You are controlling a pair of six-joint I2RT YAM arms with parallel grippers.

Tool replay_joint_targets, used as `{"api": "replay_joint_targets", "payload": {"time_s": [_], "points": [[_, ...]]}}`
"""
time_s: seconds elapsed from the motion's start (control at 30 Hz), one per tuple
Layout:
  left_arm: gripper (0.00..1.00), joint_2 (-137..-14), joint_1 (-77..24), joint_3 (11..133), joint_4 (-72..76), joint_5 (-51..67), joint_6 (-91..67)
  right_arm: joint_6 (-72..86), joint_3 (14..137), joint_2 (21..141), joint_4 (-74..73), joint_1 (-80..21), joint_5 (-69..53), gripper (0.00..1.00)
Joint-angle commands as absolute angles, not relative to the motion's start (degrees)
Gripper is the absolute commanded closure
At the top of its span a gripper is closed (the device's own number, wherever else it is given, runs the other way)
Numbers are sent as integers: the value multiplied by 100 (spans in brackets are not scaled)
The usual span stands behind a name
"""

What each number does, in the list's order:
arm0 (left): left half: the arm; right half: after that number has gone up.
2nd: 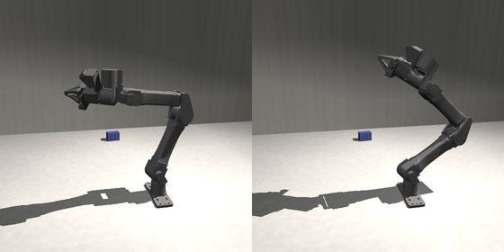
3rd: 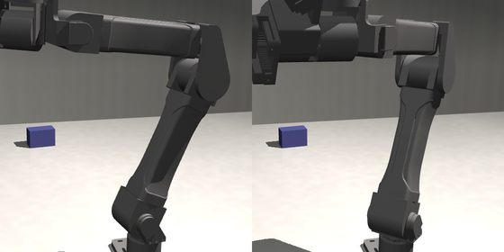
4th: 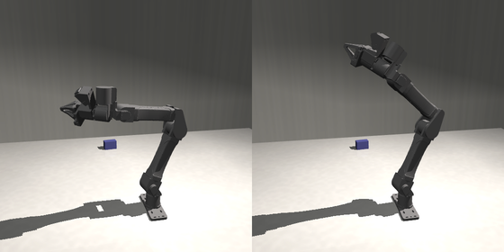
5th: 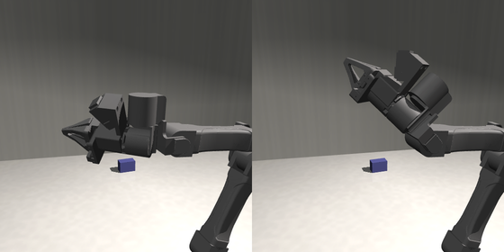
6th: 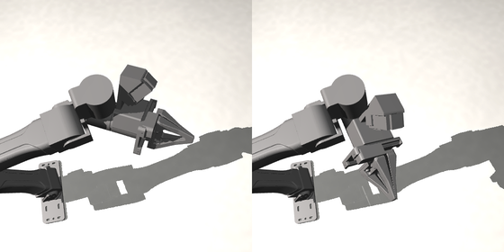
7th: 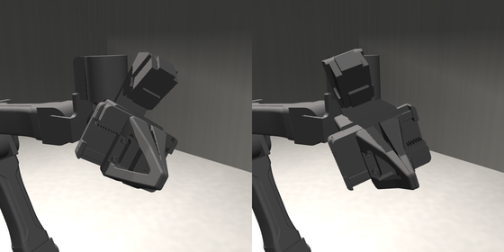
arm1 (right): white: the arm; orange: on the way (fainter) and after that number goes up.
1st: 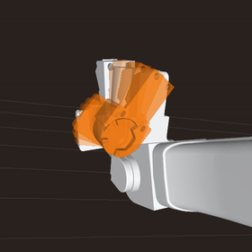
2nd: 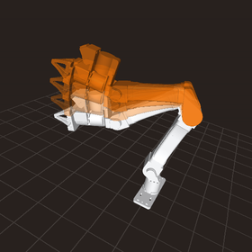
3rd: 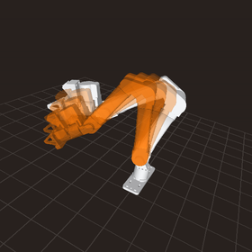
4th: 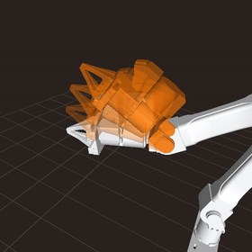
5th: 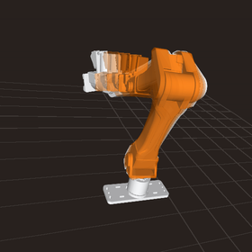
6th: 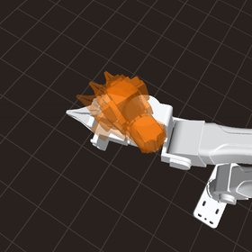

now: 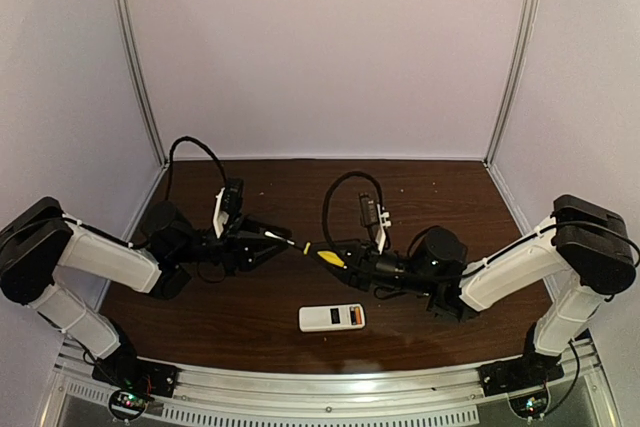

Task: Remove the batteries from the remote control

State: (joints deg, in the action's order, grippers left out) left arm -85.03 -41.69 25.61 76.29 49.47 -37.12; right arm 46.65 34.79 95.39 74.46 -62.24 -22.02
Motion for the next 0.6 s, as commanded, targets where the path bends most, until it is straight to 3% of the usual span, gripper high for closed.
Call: {"api": "replay_joint_targets", "payload": {"time_s": [0.0,0.37,0.57], "points": [[54,-8408,-4145,2487,8680,4657,-3365,4514,3499,9261,7182,-6223,-2017,100],[3,-8108,-4145,2412,7672,4021,-2573,4074,3325,8389,5437,-6223,-1180,100],[2,-8002,-4140,2444,6844,3425,-2007,3750,3369,7631,3914,-6231,-416,100]]}}
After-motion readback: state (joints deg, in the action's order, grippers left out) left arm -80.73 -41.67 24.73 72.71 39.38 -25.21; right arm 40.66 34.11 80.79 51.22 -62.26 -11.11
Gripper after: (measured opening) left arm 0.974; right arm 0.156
